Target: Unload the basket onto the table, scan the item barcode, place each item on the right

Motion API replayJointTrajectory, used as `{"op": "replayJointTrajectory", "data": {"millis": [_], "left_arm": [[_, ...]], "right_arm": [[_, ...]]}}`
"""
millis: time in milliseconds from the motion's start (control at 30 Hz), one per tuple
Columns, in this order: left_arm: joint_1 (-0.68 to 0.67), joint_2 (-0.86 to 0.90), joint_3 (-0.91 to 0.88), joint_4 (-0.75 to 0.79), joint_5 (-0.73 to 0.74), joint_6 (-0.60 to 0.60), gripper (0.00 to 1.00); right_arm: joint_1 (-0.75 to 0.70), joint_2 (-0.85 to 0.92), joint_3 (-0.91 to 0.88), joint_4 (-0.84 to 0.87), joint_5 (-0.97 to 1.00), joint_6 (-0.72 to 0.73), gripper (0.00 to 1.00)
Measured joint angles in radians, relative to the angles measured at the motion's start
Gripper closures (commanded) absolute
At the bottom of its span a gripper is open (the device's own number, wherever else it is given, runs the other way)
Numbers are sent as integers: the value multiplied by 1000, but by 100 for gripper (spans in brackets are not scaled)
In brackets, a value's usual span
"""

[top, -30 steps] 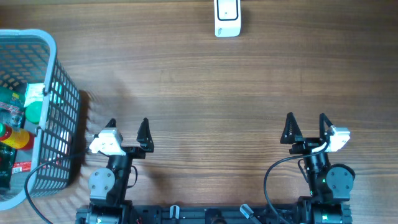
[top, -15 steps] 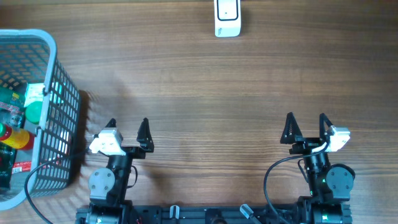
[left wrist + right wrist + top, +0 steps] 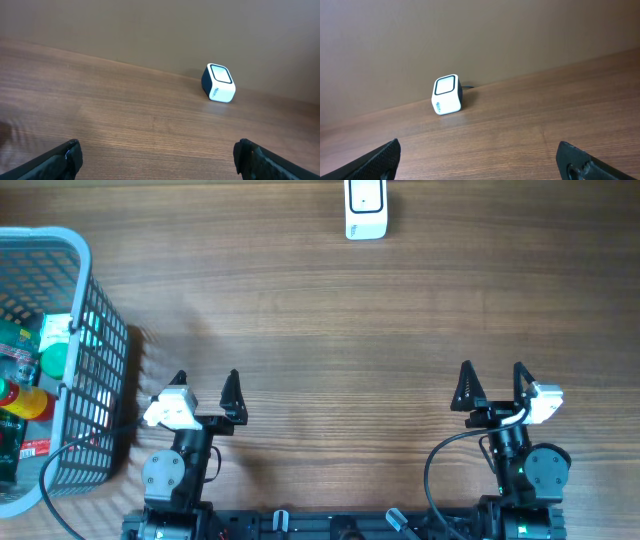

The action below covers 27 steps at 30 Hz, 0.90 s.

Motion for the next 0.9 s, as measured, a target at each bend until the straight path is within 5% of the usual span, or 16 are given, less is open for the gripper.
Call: {"op": "replayJointTrajectory", "data": {"millis": [600, 800, 900], "left_arm": [[0, 20, 29, 51, 107, 0, 0], [0, 219, 369, -142, 123, 0, 0], [0, 422, 658, -450, 131, -22, 0]], "right_arm": [[0, 0, 0, 0, 0, 0, 0], [0, 0, 0, 0, 0, 0, 0], [0, 1, 0, 0, 0, 0, 0]]}}
